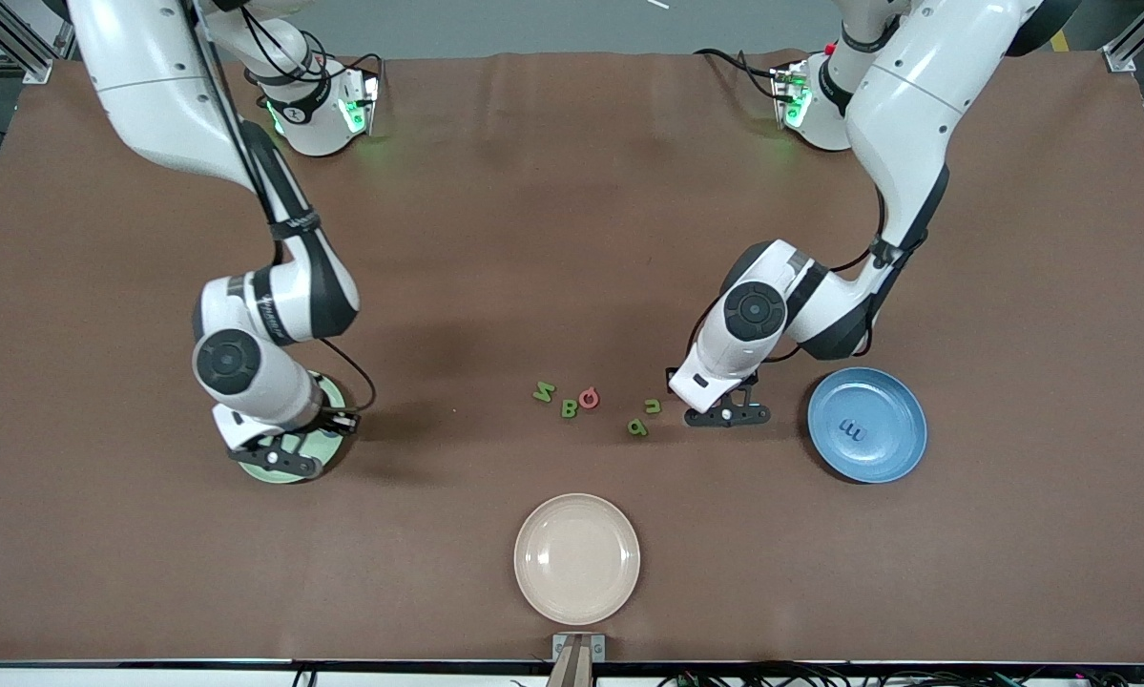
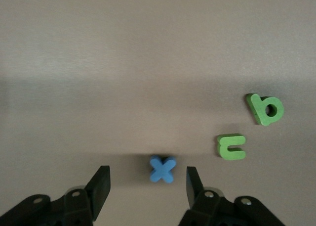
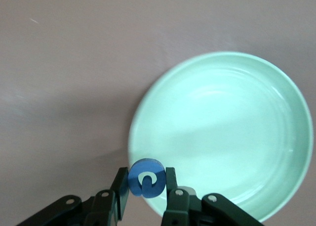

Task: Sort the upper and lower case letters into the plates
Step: 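Grasp the blue x with the left gripper while the right gripper reaches Z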

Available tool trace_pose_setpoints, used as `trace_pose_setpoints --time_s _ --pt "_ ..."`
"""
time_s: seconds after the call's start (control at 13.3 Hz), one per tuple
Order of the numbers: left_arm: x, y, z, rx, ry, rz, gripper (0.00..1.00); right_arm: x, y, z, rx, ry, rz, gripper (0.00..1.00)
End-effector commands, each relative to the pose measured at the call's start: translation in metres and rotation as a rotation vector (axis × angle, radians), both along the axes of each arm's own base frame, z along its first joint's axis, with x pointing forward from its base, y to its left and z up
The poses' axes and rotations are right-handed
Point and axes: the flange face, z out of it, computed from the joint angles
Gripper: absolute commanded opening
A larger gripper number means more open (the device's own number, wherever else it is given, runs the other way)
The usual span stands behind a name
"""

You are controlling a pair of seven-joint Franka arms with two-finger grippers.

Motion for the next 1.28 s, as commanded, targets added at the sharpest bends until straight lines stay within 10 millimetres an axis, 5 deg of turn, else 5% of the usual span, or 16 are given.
trace_pose_setpoints --time_s 0.0,0.23,0.3,0.38,0.45,0.6,0.75,0.98,1.2 --pt "-0.003 -0.013 -0.006 0.009 -0.027 -0.046 0.67 -0.034 -0.015 -0.012 0.043 0.007 0.018 0.0" --pt "-0.004 -0.014 -0.015 -0.005 -0.034 -0.049 0.57 -0.043 -0.028 -0.028 0.044 -0.005 0.006 0.01" --pt "-0.004 -0.014 -0.021 -0.012 -0.036 -0.048 0.57 -0.043 -0.029 -0.028 0.044 -0.003 0.009 0.12" --pt "-0.003 -0.015 -0.022 -0.018 -0.039 -0.049 0.56 -0.043 -0.032 -0.028 0.044 -0.003 0.01 0.42" --pt "-0.004 -0.014 -0.026 -0.016 -0.035 -0.047 0.56 -0.043 -0.033 -0.028 0.044 -0.002 0.01 0.99" --pt "-0.004 -0.013 -0.027 -0.014 -0.032 -0.045 0.56 -0.036 -0.03 -0.02 0.044 -0.011 0.015 1.0" --pt "-0.005 -0.012 -0.029 -0.013 -0.029 -0.038 0.49 -0.023 -0.001 0.005 0.043 0.011 -0.011 1.0" --pt "-0.011 -0.009 -0.033 0.003 -0.005 -0.002 0.19 -0.027 0.095 0.03 0.046 -0.017 -0.141 1.0" --pt "-0.004 0.006 -0.025 0.022 0.002 0.024 0.01 -0.038 0.193 0.003 0.049 -0.039 -0.25 1.0"
